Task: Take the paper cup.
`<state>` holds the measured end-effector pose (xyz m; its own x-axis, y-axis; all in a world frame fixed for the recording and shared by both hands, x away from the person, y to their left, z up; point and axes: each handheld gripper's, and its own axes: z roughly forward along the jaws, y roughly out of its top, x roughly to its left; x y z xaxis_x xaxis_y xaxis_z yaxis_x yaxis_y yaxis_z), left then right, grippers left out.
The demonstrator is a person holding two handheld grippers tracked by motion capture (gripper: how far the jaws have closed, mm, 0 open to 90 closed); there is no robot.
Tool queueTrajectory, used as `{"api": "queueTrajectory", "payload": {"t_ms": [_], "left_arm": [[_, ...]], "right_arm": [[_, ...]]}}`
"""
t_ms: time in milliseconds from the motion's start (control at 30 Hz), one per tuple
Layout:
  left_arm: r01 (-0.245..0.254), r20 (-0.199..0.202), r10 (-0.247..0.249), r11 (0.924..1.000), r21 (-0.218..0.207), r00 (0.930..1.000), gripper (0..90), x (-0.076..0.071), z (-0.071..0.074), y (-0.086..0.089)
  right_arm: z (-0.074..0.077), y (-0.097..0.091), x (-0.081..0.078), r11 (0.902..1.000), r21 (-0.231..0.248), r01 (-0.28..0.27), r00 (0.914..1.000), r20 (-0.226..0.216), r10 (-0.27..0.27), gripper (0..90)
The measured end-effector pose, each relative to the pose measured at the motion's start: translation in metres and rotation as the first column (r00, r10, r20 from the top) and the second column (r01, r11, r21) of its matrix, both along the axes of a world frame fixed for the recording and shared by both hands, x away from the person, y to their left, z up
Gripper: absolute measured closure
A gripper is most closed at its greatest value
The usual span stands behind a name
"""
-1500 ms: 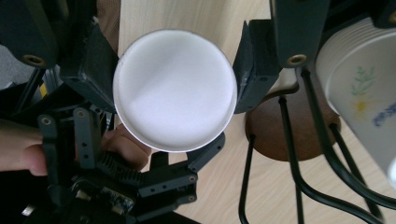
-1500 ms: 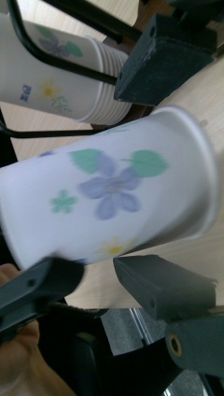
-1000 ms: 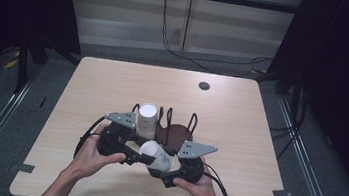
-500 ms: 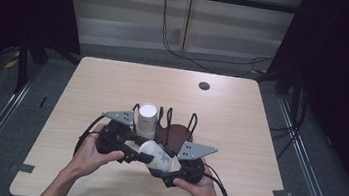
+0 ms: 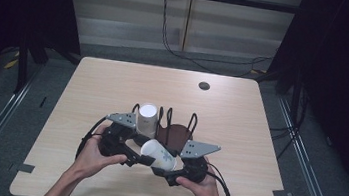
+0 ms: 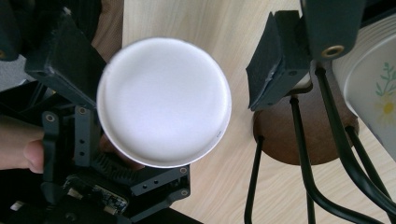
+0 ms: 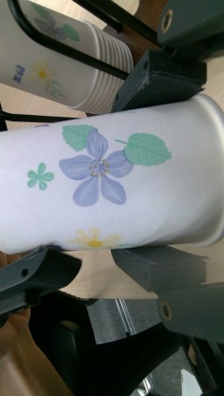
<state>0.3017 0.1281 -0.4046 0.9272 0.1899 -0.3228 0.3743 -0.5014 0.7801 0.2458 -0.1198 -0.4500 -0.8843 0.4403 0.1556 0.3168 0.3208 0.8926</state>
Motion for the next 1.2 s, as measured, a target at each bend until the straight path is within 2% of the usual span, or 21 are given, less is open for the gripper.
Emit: {"api": "queueTrajectory", "payload": {"t_ms": [167, 233, 300, 467, 667, 700, 733, 767, 833, 900, 1100, 1200], "left_arm": [[-0.023, 0.005, 0.023, 0.9997, 0.003, 0.9997, 19.6, -0.001, 0.004, 0.003], [-0.037, 0.019, 0.037, 0.9992, 0.012, 0.9991, 19.6, -0.002, 0.006, 0.004], [-0.038, 0.019, 0.038, 0.9993, -0.001, 0.9991, 19.6, -0.003, 0.007, 0.006], [-0.055, 0.042, 0.054, 0.9983, 0.02, 0.9977, 18.2, -0.002, 0.004, 0.016], [-0.036, 0.056, 0.033, 0.9986, 0.04, 0.9979, 18.2, -0.004, -0.001, 0.015], [-0.036, 0.075, 0.031, 0.9978, 0.056, 0.9967, 18.1, -0.005, -0.002, 0.015], [-0.036, 0.075, 0.031, 0.9978, 0.056, 0.9967, 18.2, -0.005, -0.002, 0.015], [-0.038, 0.08, 0.032, 0.9972, 0.065, 0.9963, 18.1, -0.006, -0.002, 0.015], [-0.039, 0.083, 0.033, 0.9972, 0.064, 0.996, 18.1, -0.006, -0.002, 0.015], [-0.026, 0.103, 0.019, 0.9977, 0.062, 0.9945, 17.8, -0.007, -0.003, 0.014], [-0.034, 0.127, 0.023, 0.9961, 0.082, 0.9916, 19.9, -0.008, -0.006, 0.013], [-0.023, 0.128, 0.011, 0.9953, 0.095, 0.9917, 20.0, -0.009, -0.008, 0.01]], "right_arm": [[0.002, -0.004, 0.0, 1.0, -0.004, 0.008, 0.9999, -0.014, -0.008, 30.6], [0.002, -0.005, 0.001, 0.9999, -0.009, 0.008, 0.9998, -0.02, -0.009, 30.7], [0.002, -0.005, 0.001, 0.9999, -0.015, 0.007, 0.9995, -0.031, -0.007, 30.8], [0.002, -0.007, 0.002, 0.9994, -0.033, 0.005, 0.9987, -0.051, -0.007, 31.0], [0.002, -0.008, 0.004, 0.9986, -0.053, 0.005, 0.9978, -0.067, -0.008, 31.0], [0.002, -0.008, 0.004, 0.9984, -0.057, 0.004, 0.9976, -0.069, -0.008, 31.0], [0.002, -0.008, 0.004, 0.9984, -0.057, 0.004, 0.9976, -0.069, -0.008, 31.0], [0.002, -0.009, 0.004, 0.997, -0.077, 0.006, 0.9972, -0.074, -0.012, 31.1], [0.003, -0.01, 0.004, 0.9964, -0.085, 0.006, 0.9969, -0.078, -0.013, 31.1], [0.005, -0.01, 0.004, 0.9959, -0.091, 0.005, 0.9968, -0.079, -0.012, 31.2], [0.01, -0.012, 0.005, 0.9928, -0.119, -0.003, 0.9966, -0.082, -0.007, 31.3], [0.013, -0.014, 0.006, 0.9875, -0.158, -0.006, 0.9967, -0.081, -0.007, 31.4]]}}
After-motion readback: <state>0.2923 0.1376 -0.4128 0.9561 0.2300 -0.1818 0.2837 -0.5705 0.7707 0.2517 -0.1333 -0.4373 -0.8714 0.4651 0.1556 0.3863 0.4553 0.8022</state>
